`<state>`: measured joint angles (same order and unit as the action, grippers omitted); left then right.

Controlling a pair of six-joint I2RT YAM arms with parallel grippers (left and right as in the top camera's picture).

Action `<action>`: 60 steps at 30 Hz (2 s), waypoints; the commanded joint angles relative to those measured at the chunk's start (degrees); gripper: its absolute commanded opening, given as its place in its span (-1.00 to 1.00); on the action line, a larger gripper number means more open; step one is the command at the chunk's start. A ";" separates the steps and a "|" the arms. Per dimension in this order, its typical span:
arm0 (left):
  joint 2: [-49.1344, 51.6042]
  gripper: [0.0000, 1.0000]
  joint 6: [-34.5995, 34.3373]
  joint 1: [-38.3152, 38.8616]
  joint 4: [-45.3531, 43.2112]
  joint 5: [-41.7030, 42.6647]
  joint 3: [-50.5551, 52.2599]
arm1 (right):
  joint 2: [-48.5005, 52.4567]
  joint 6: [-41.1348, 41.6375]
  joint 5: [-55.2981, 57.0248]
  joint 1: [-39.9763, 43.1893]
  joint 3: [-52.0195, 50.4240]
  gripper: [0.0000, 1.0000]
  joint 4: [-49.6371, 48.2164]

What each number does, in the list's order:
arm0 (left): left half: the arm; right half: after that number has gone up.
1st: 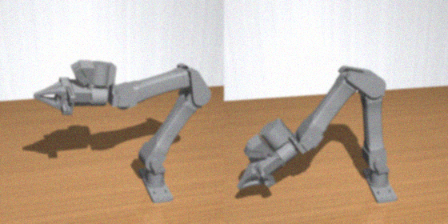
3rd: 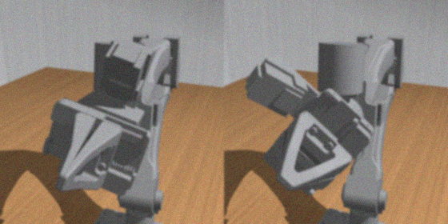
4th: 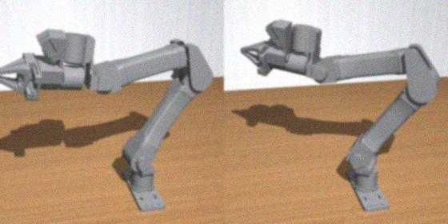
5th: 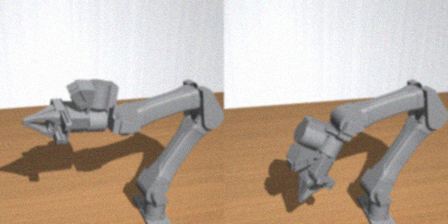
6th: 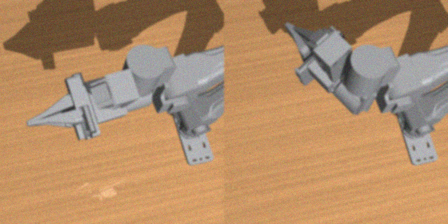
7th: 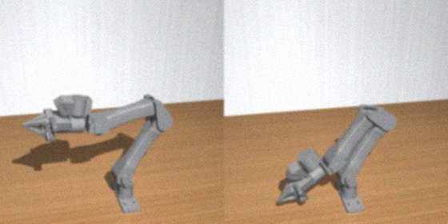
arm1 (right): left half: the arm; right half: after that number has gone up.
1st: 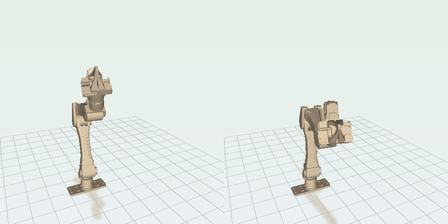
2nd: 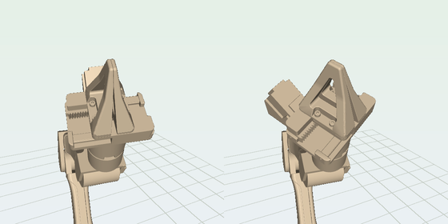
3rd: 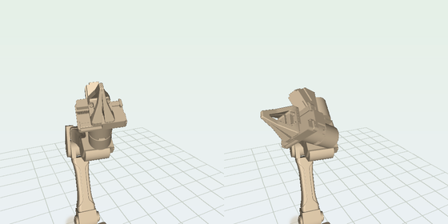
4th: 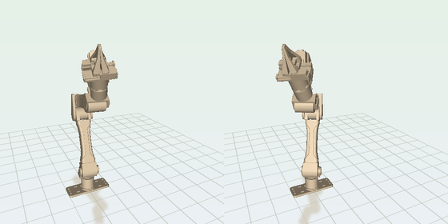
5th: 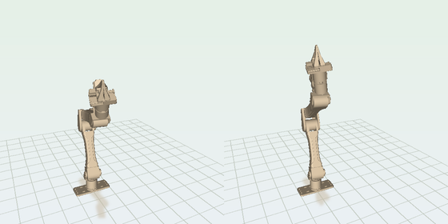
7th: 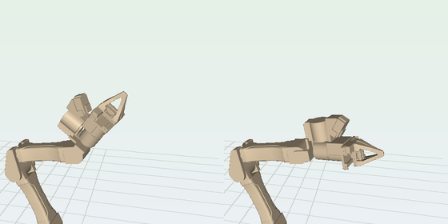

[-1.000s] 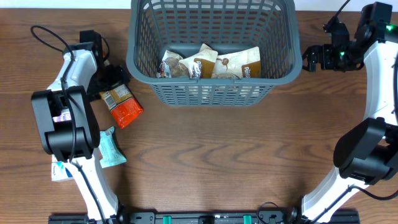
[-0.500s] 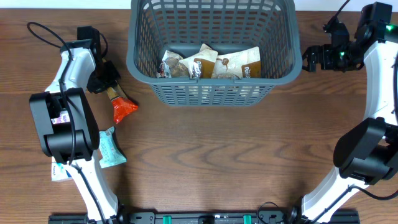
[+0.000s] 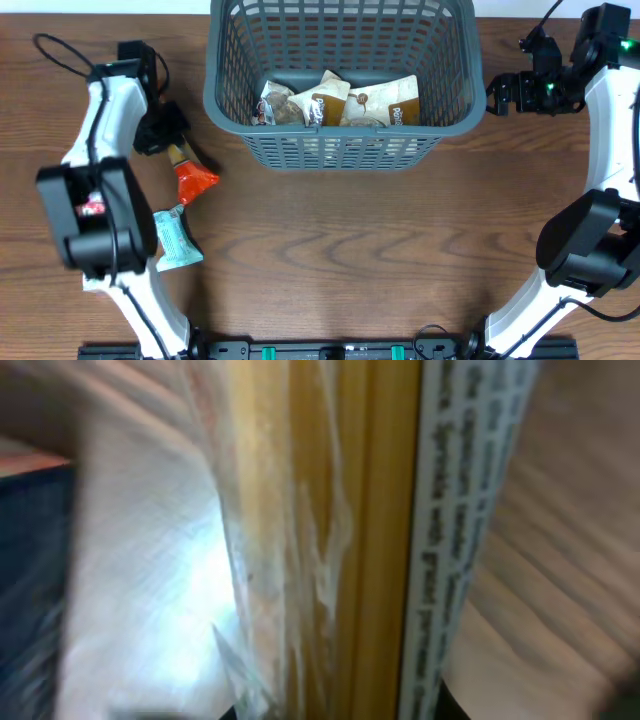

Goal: Pack container
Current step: 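Lift the spaghetti with the left gripper and place it in the basket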

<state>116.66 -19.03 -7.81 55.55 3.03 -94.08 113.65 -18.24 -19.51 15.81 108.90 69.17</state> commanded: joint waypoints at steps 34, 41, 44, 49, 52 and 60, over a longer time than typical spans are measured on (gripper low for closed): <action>-32.63 -0.89 68.76 22.64 -36.39 26.23 -3.02 | -0.11 -0.66 -0.44 -0.15 -0.39 0.98 -0.11; -21.18 -0.88 68.65 24.24 -38.62 28.98 -3.02 | -0.11 -0.66 -0.44 -0.15 -0.39 0.99 0.26; -17.62 -0.89 68.67 25.29 -37.38 28.96 -3.02 | -0.11 -0.66 -0.44 -0.15 -0.39 0.98 0.31; -13.86 -0.88 68.74 27.06 -34.12 28.96 -3.02 | -0.11 -0.68 -0.44 -0.15 -0.39 0.98 0.66; -13.03 -0.85 68.74 27.54 -32.09 28.94 -2.97 | -0.11 -0.68 -0.44 -0.15 -0.39 0.98 0.74; -12.02 -0.53 68.76 27.45 -28.57 26.91 -2.08 | -0.11 -0.68 -0.44 -0.15 -0.39 0.99 0.96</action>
<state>105.91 49.93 19.92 27.57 28.95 -94.43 113.65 -18.24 -19.51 15.81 108.90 69.84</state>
